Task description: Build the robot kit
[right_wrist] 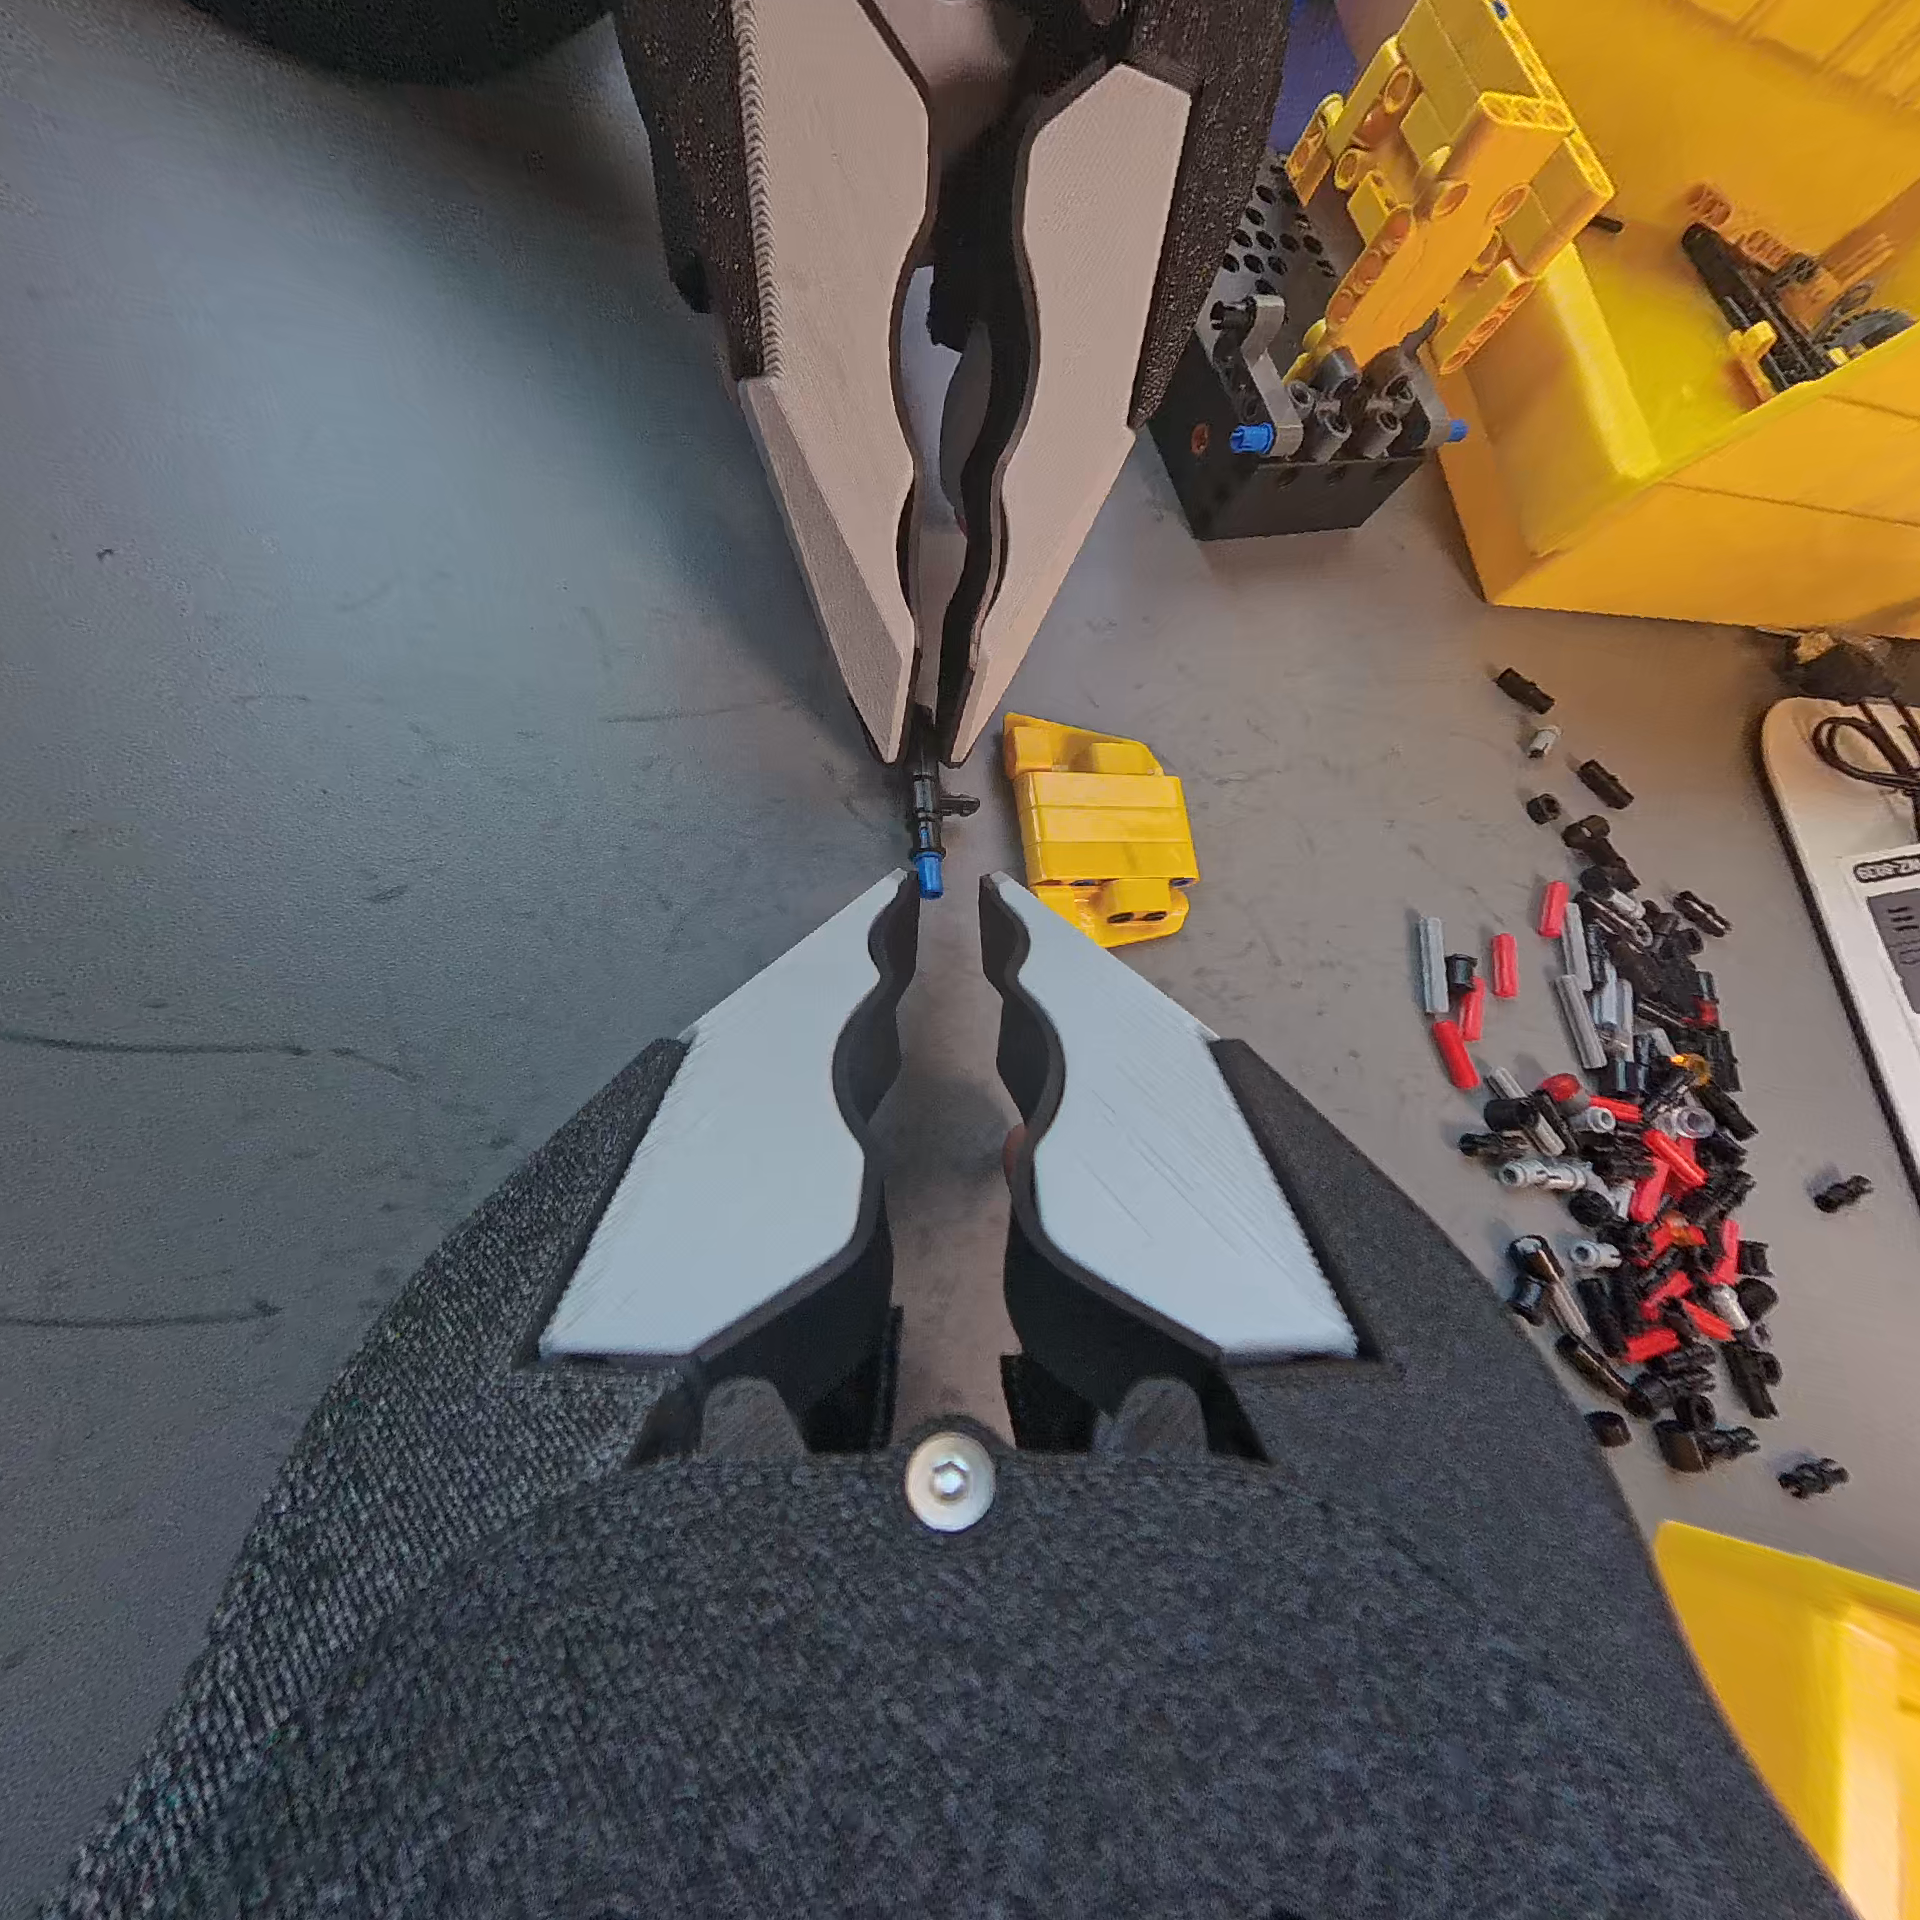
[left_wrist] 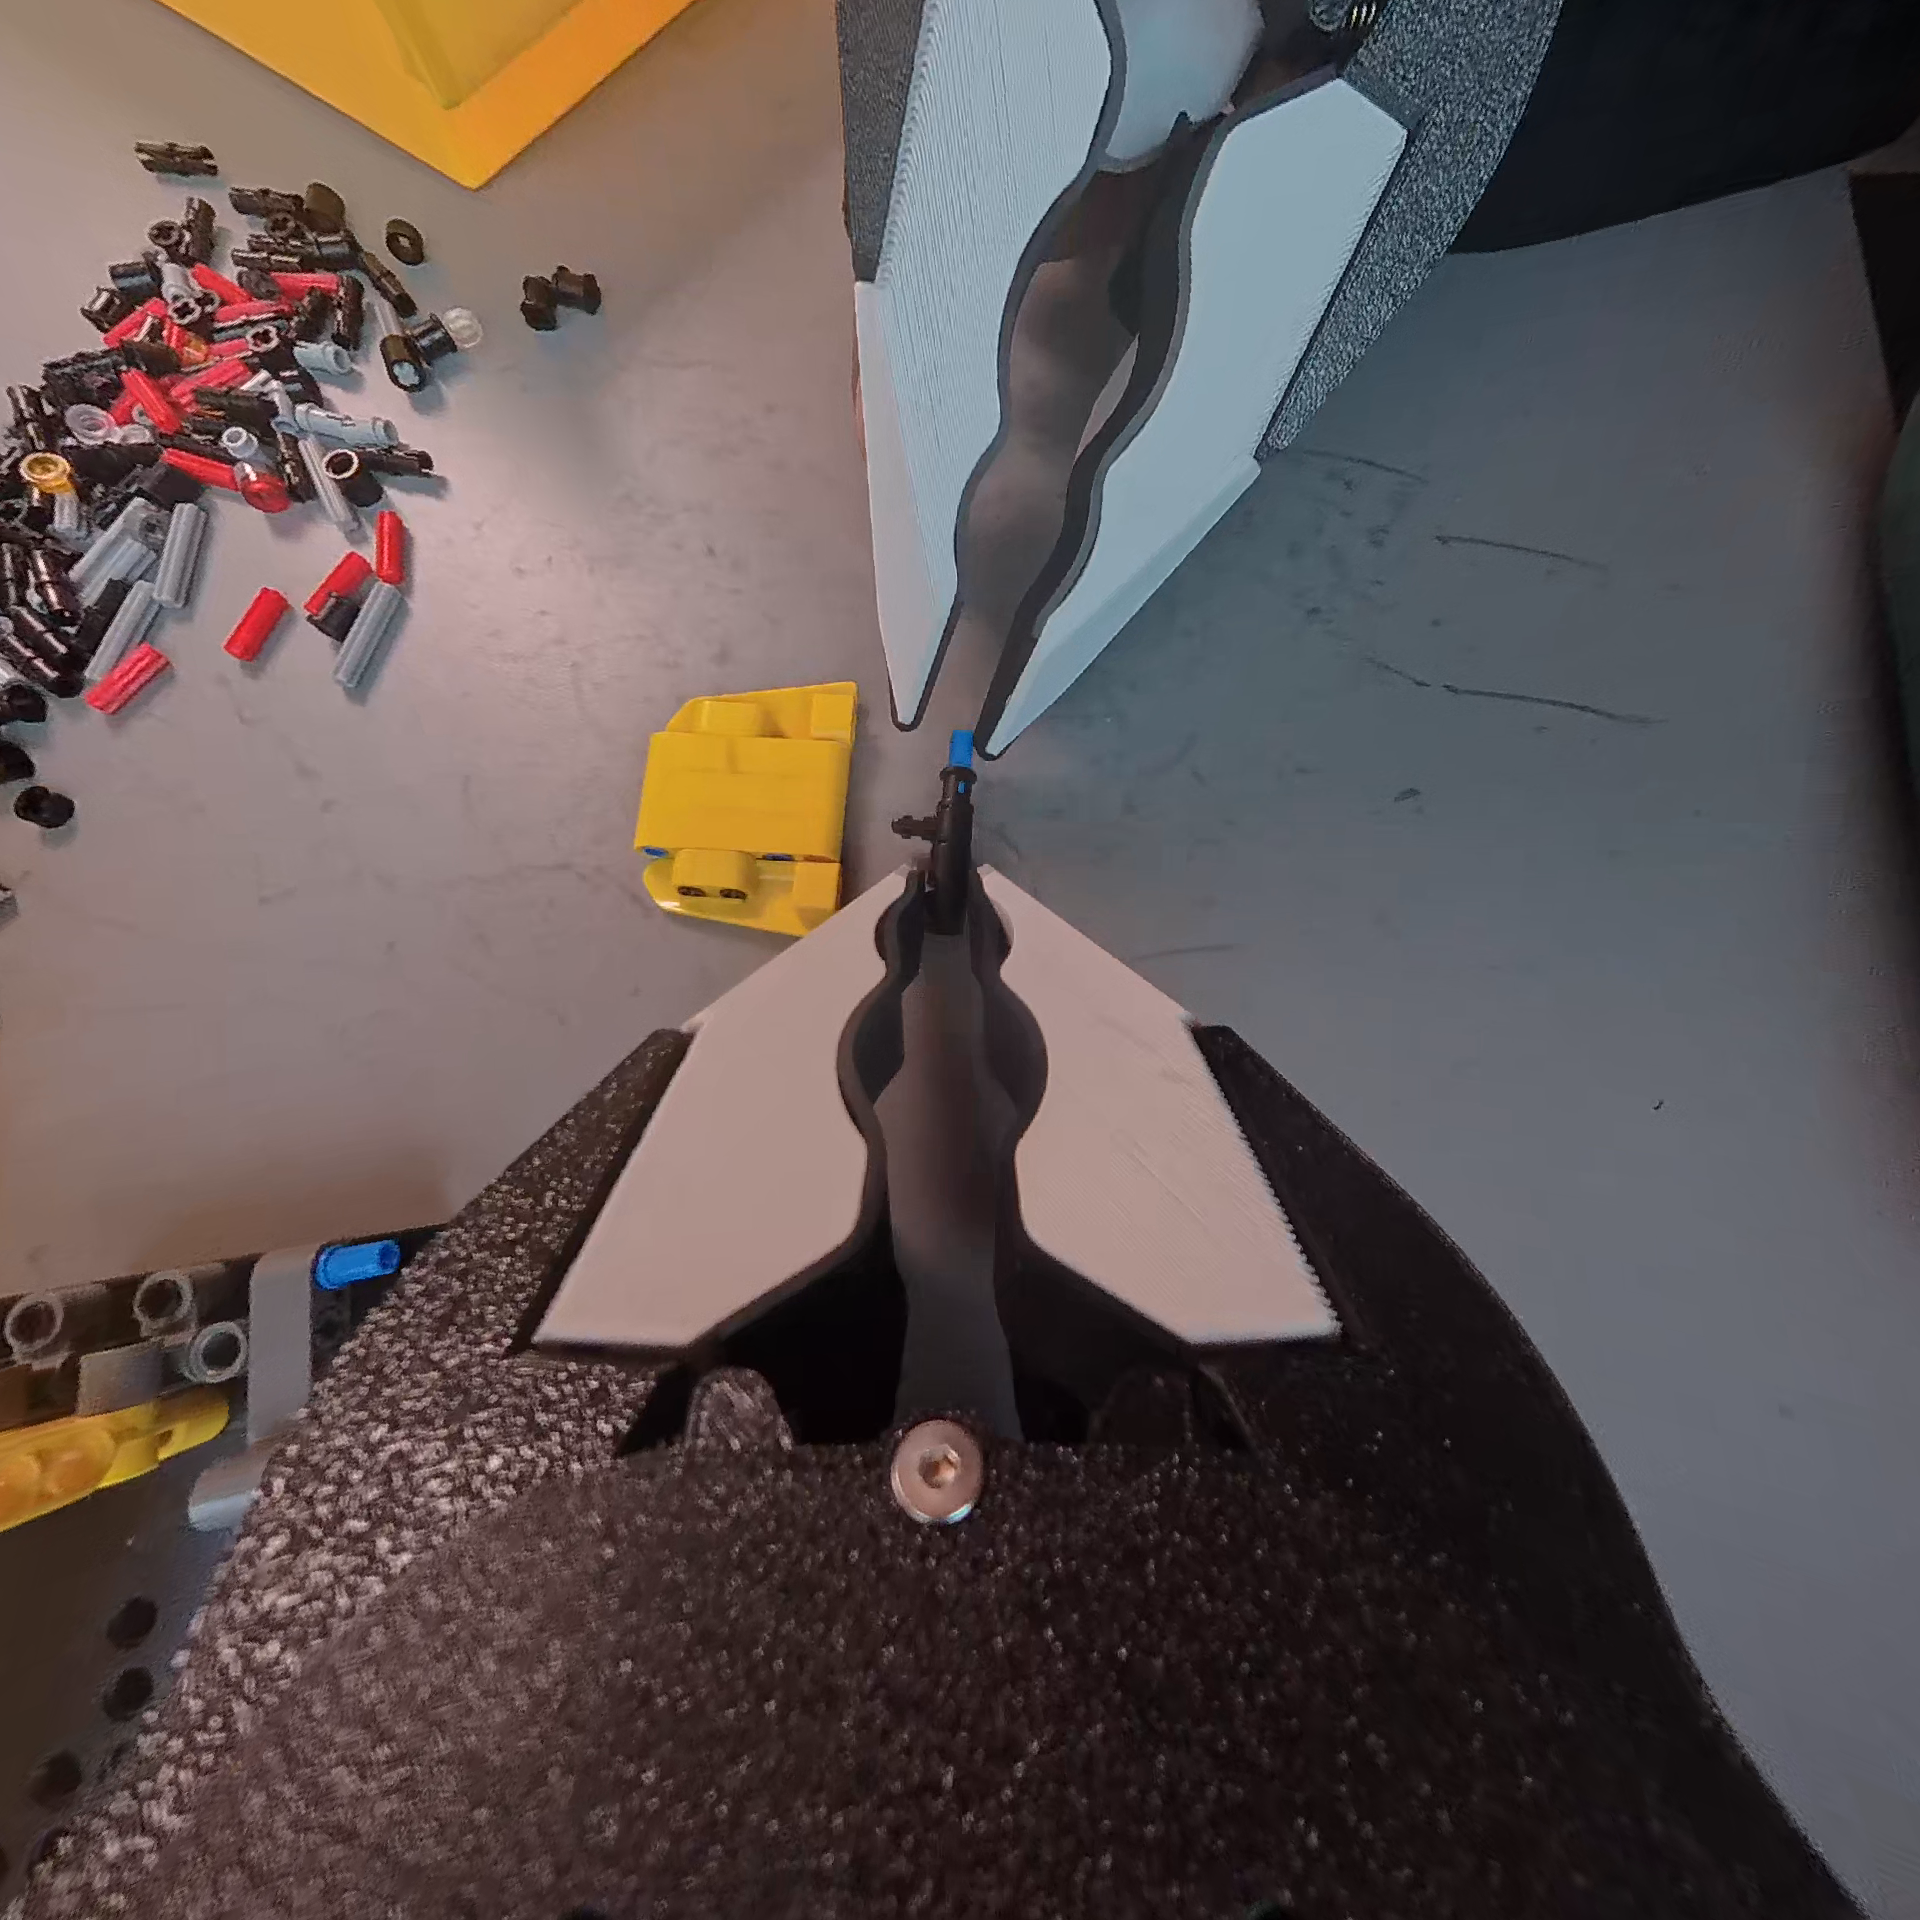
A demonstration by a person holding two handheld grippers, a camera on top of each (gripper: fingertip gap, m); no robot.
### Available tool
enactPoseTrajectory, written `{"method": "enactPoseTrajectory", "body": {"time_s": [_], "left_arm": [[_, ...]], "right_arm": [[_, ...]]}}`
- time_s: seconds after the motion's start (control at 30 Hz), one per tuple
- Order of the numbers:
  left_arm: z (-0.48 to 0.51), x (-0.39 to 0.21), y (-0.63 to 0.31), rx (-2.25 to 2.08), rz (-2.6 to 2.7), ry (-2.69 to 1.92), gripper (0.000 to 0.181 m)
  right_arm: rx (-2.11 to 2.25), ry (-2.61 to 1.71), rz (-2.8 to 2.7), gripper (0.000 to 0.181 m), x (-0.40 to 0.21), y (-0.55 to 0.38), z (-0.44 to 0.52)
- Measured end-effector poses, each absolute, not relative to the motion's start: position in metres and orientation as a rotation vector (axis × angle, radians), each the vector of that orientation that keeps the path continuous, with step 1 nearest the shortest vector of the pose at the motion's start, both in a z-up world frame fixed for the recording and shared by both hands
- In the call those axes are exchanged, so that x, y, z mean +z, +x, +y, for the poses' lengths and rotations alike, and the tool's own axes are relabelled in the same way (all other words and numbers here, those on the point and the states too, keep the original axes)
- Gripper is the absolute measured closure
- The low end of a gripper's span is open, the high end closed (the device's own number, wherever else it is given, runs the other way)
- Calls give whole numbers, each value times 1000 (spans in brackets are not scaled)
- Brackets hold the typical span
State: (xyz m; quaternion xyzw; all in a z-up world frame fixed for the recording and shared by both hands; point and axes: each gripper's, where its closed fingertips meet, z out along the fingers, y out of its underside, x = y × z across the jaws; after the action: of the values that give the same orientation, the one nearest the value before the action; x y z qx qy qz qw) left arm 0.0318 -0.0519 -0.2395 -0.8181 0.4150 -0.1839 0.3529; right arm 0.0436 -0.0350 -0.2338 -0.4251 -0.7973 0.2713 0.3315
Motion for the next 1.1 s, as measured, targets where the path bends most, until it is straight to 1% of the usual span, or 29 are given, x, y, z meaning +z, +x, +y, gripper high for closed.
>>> {"method": "enactPoseTrajectory", "body": {"time_s": [0.47, 0.57, 0.73, 1.1], "left_arm": [[-48, -239, 28, -454, 1045, -2117, 175], [-45, -231, 26, -468, 991, -2104, 167], [-34, -219, 15, -445, 891, -2074, 164], [-31, -235, 10, -410, 881, -2152, 155]], "right_arm": [[680, -1114, -2071, 169, -233, 43, -30], [674, -1112, -2066, 169, -233, 43, -28], [671, -1125, -2064, 168, -233, 44, -26], [737, -1188, -2084, 167, -236, 43, -30]]}}
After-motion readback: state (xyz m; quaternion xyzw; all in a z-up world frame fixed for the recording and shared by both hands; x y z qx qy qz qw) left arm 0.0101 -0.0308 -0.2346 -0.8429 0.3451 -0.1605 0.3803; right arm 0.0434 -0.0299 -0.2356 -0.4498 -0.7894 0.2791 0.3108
